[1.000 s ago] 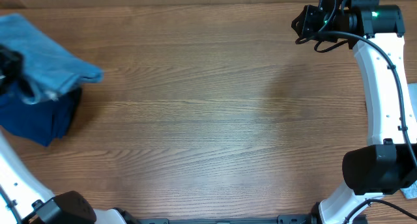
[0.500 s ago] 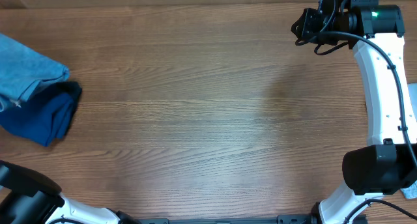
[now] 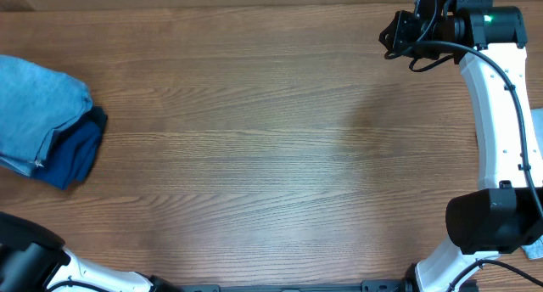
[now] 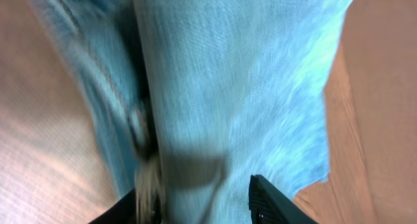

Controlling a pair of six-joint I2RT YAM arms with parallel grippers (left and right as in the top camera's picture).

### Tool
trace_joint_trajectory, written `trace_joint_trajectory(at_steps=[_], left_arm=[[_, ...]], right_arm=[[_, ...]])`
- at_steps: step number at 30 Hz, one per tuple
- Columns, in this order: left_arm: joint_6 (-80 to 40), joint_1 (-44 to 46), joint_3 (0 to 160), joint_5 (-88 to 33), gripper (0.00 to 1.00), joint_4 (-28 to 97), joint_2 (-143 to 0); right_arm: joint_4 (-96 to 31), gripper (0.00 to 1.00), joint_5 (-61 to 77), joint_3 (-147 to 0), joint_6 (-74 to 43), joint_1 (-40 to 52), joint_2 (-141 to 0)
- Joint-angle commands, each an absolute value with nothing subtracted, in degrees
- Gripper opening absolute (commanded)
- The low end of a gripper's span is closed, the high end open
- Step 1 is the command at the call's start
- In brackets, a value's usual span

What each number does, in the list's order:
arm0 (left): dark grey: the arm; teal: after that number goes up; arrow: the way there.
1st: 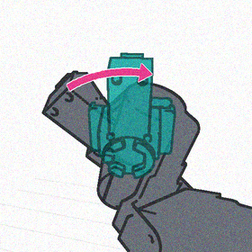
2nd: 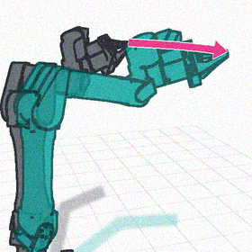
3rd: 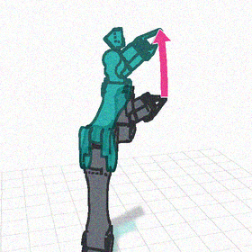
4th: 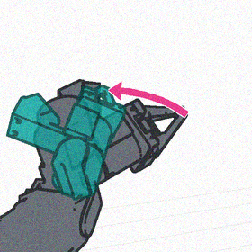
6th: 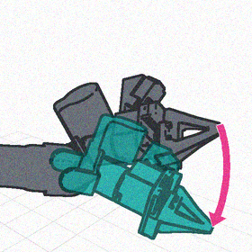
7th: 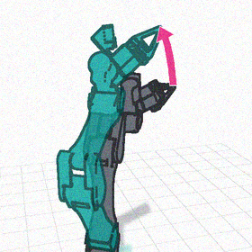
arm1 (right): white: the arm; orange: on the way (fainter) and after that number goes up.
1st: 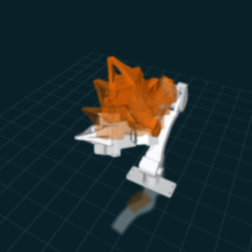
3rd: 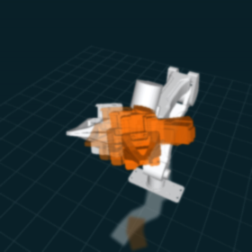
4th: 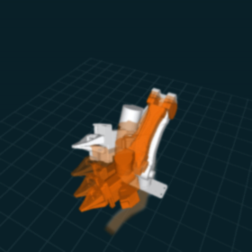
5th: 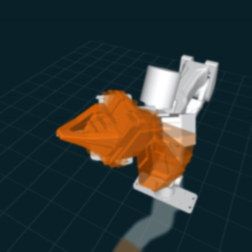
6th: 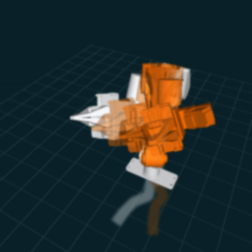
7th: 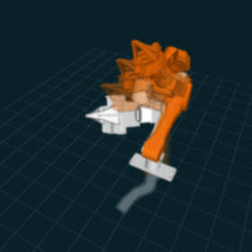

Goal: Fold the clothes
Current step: 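Place the folded jeans on the teal garment at the left edge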

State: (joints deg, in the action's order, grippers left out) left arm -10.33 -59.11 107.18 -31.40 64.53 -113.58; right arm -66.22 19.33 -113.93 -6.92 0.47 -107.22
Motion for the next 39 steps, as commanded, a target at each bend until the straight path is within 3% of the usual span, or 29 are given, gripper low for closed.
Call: trace_joint_trajectory(at_steps=[1, 4, 7, 10, 12, 17, 26, 32, 37, 39], left_arm=[[-10.5, -62.92, 107.63, -31.11, 0.49, 67.22, -108.38], [-10.68, -64.45, 107.63, -31.57, 0.54, 67.0, -101.16], [-6.7, -59.37, 107.63, -28.14, 0.52, 66.5, -92.71], [-5.96, -47.18, 107.61, -9.96, 0.39, 66.15, -91.37], [-5.91, -40.47, 107.61, -4.89, 0.24, 65.52, -94.06], [-9.89, -34.04, 107.61, 3.11, 0.04, 60.42, -107.18], [-9.43, -33.98, 107.61, -1.17, 0.04, 57.78, -131.81], [-9.41, -34.11, 109.03, -1.67, 0.04, 58.83, -122.83], [-8.97, -34.2, 109.03, 5.13, 0.3, 57.47, -109.01], [-8.51, -34.48, 108.95, 6.42, 0.33, 55.46, -109.47]], right_arm=[[-66.02, 0.19, 19.75, -114.3, -7.22, 0.73, -106.72], [-65.69, 0.2, 19.75, -114.3, -7.25, 0.73, -106.72], [-65.69, 0.23, 19.75, -114.3, -7.25, 0.73, -106.72], [-65.78, 0.23, 19.77, -114.3, -7.25, 0.73, -106.72], [-66.43, 0.22, 19.77, -114.3, -7.25, 0.73, -106.72], [-69.14, 0.22, 19.75, -114.3, -7.22, 0.73, -106.72], [-72.03, 0.22, 19.77, -114.3, -7.31, 0.73, -106.72], [-72.97, 0.22, 19.77, -114.3, -7.29, 0.73, -106.72], [-72.55, 0.22, 19.77, -114.3, -7.29, 0.73, -106.72], [-72.55, 0.22, 19.75, -114.3, -7.27, 0.73, -106.72]])
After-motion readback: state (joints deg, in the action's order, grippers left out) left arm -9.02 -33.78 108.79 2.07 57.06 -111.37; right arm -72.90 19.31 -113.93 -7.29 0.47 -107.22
